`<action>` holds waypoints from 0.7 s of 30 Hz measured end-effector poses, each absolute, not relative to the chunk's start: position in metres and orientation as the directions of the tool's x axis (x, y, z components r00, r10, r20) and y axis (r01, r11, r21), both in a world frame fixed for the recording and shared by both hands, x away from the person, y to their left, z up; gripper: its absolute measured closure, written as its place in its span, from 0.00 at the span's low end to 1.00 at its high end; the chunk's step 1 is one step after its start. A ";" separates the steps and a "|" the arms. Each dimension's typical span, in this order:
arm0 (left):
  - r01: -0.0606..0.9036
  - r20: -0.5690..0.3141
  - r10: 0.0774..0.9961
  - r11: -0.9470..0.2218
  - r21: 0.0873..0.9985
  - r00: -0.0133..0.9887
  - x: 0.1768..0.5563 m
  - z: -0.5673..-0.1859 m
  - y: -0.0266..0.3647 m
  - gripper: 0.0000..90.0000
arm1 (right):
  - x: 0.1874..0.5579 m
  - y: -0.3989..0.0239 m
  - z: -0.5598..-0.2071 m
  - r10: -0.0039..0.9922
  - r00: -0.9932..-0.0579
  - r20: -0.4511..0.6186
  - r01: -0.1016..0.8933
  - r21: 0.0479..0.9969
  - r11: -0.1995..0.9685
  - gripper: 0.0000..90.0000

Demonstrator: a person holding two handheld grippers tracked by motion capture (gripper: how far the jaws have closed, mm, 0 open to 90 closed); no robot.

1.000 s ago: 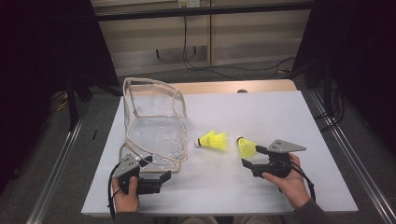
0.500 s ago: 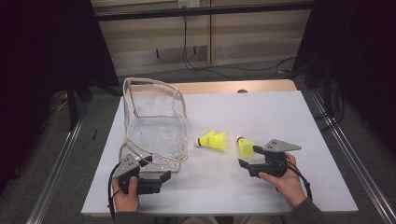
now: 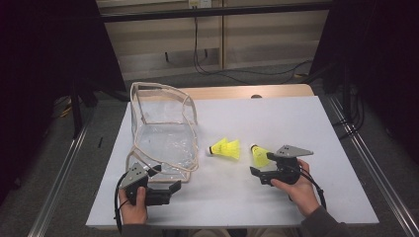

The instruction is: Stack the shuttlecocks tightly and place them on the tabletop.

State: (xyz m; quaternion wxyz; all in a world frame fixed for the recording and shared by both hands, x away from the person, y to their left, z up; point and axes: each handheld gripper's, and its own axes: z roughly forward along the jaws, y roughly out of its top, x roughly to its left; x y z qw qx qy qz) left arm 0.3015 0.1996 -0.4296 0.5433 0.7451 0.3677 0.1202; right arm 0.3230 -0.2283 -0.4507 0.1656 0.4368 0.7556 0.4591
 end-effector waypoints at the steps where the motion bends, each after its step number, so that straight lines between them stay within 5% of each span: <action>1: 0.417 -0.221 0.678 -0.138 0.898 0.701 0.301 -0.429 0.200 0.04 | 0.323 -0.228 -0.451 0.814 -0.560 0.152 0.507 0.840 0.192 0.17; 21: 0.417 -0.226 0.678 -0.129 0.900 0.700 0.301 -0.429 0.201 0.04 | 0.334 -0.220 -0.452 0.854 -0.513 0.084 0.496 0.841 0.215 0.40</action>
